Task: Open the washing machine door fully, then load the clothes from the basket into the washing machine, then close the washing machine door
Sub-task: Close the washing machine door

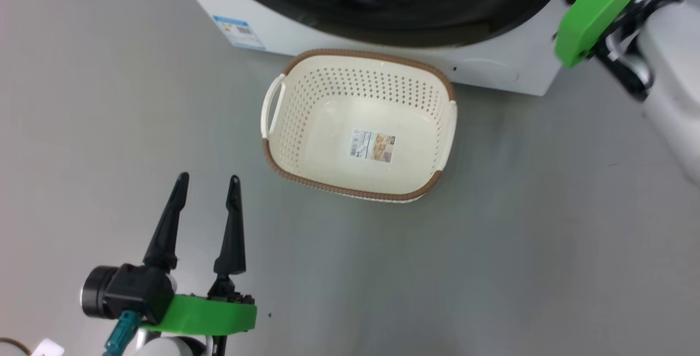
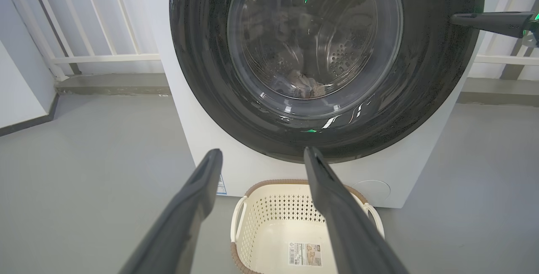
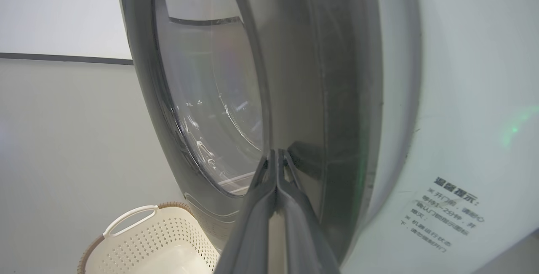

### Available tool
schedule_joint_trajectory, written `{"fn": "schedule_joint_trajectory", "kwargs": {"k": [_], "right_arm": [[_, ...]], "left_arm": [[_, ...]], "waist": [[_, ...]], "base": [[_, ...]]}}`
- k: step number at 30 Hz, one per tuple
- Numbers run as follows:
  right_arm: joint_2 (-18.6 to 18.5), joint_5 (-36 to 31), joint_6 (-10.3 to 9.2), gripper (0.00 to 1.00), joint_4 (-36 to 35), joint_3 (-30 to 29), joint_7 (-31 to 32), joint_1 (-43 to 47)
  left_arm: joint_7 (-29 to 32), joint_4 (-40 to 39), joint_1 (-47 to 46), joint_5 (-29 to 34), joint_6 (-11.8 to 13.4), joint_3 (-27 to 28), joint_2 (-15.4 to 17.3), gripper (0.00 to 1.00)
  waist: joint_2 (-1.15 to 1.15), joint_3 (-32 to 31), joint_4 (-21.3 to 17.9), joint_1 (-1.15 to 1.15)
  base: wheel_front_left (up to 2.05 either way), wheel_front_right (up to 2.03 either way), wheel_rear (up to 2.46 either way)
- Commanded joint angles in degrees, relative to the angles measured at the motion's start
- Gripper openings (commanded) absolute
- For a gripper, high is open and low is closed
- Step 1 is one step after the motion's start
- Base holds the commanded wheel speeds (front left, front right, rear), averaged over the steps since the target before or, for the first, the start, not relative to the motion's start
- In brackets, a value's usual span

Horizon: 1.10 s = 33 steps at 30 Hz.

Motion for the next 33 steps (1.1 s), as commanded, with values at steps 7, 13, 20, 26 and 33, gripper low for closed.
{"fn": "schedule_joint_trajectory", "kwargs": {"k": [7, 13, 20, 26, 33], "right_arm": [[-1.3, 1.3, 0.07, 0.0, 2.9, 0.5, -0.6, -6.1], [-0.9, 1.5, 0.07, 0.0, 3.1, 1.4, -0.7, -7.4], [-0.3, 1.1, 0.07, 0.0, -1.8, 2.8, -0.7, -3.9], [-0.8, 0.3, 0.07, 0.0, -8.9, -0.4, -0.7, 1.7], [-1.8, -2.2, 0.07, 0.0, -19.6, -10.9, -0.7, 14.0]], "left_arm": [[-0.5, -2.0, -2.8, -1.6, 1.9, -0.1, 0.9, 1.0], [-0.5, -1.7, -3.3, -1.8, 2.5, -0.4, 0.9, 1.0], [-0.5, -1.1, -3.2, -1.3, 2.5, 0.2, 0.9, 1.0], [-0.5, -0.4, -2.7, -0.5, 2.1, 1.0, 0.9, 1.0], [-0.5, 0.0, -1.6, 1.3, 1.2, 2.9, 0.9, 1.0]], "waist": [[0.0, 4.2, 3.8, -0.01], [0.0, 4.3, 4.0, -0.01], [0.0, 3.2, 2.8, -0.01], [0.0, 1.2, 0.6, -0.01], [0.0, -2.1, -3.1, -0.01]], "base": [[0.0, 0.0, 0.0], [0.0, 0.0, 0.0], [0.0, 0.0, 0.0], [0.0, 0.0, 0.0], [0.0, 0.0, 0.0]]}}
